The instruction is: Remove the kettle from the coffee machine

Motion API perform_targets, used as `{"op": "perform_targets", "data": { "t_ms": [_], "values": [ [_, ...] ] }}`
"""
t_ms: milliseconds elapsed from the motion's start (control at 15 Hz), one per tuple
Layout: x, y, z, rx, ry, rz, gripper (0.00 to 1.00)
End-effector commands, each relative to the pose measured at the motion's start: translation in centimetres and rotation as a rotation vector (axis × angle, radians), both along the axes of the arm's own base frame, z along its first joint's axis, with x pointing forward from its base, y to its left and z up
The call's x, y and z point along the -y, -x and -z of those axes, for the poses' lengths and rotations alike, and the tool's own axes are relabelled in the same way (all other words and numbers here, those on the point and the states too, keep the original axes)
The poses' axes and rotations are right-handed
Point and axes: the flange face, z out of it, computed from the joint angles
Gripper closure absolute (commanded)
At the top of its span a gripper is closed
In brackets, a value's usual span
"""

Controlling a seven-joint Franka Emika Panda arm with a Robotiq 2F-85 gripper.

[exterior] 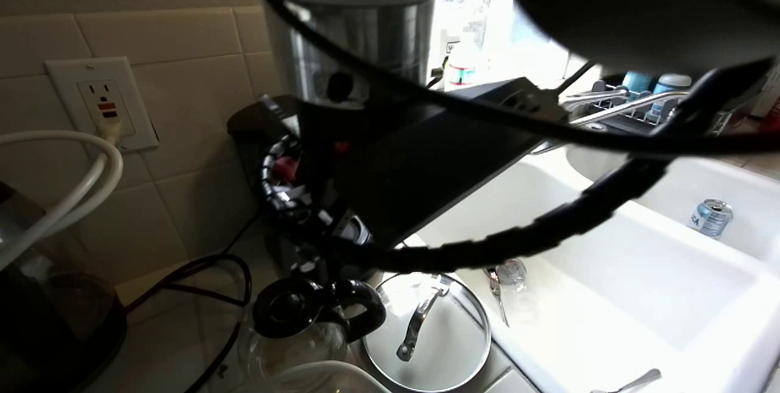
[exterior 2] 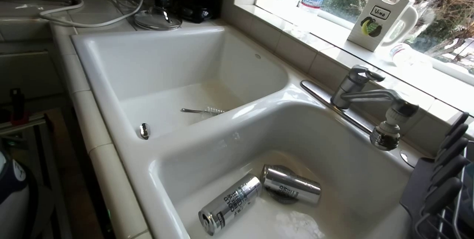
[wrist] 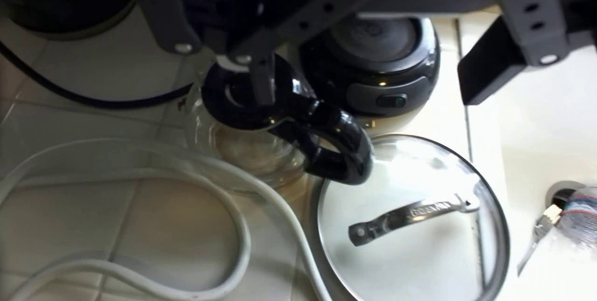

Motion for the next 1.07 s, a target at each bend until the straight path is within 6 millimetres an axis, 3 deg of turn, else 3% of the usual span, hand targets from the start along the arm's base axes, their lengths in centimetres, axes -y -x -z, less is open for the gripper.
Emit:
{"op": "perform_targets", "data": {
  "t_ms": [0,400,733,800,1000],
  "values": [
    [5.5,4.2,-3.2,0.048,0.055,0.122,0.00],
    [14.6,10.1,-9.9,0.051,0.170,0.126,0.00],
    [22.7,15.6,-15.3,0.029,0.279,-0.148,0.00],
    [19.4,13.0,-14.6,0.011,0.256,-0.065,0.00],
    [22.4,15.3,-16.4,0.036,0.259,-0.126,0.00]
  ]
}}
